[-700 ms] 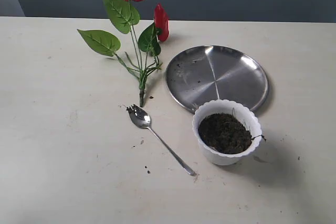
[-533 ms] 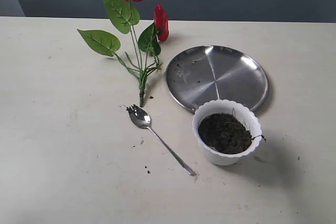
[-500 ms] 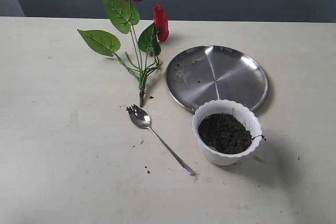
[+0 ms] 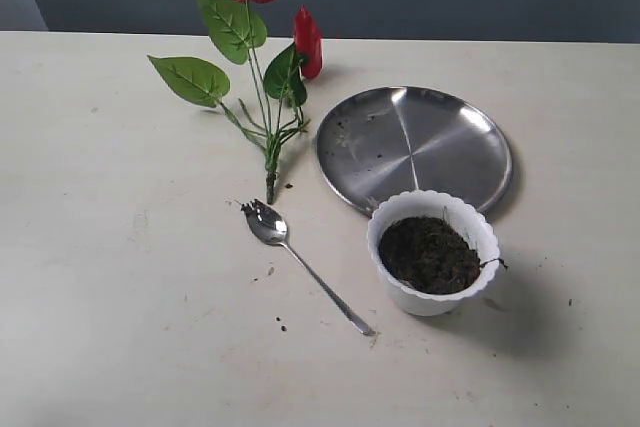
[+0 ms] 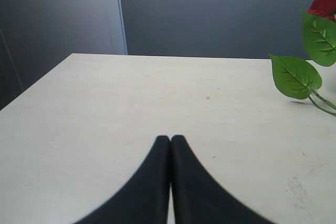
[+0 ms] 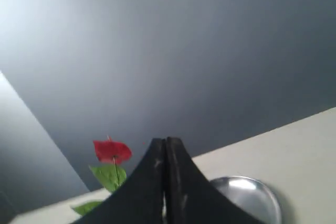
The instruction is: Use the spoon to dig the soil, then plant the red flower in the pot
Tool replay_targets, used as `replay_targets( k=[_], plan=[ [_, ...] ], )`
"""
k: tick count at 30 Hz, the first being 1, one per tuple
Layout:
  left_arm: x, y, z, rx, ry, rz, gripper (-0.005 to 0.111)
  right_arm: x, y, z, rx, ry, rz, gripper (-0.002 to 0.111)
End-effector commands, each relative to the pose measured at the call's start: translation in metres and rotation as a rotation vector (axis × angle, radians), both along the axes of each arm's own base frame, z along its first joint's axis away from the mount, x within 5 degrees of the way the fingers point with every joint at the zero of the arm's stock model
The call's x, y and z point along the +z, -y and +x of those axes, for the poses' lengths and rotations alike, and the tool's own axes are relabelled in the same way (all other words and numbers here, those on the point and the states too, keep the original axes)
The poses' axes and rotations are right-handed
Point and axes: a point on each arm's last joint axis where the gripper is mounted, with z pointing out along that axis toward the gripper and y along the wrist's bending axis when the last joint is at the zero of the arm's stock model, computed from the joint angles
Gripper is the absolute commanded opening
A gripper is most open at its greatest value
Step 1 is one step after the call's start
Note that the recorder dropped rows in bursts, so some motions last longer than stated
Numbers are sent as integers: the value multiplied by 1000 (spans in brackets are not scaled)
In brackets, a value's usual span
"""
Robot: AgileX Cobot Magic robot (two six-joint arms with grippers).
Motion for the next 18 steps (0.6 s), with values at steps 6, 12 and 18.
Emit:
replay_targets(
  k=[6,12,18],
  plan=[
    [-1,0,0,3,-4,-4,0,94,-45,83,352,-270,-673,-1],
    [-1,0,0,3,-4,-4,0,90,-105,148,723,-430,-773,-1],
    [-1,0,0,3,-4,-4,0,38,-179,173,768,-468,-971,-1]
  ],
)
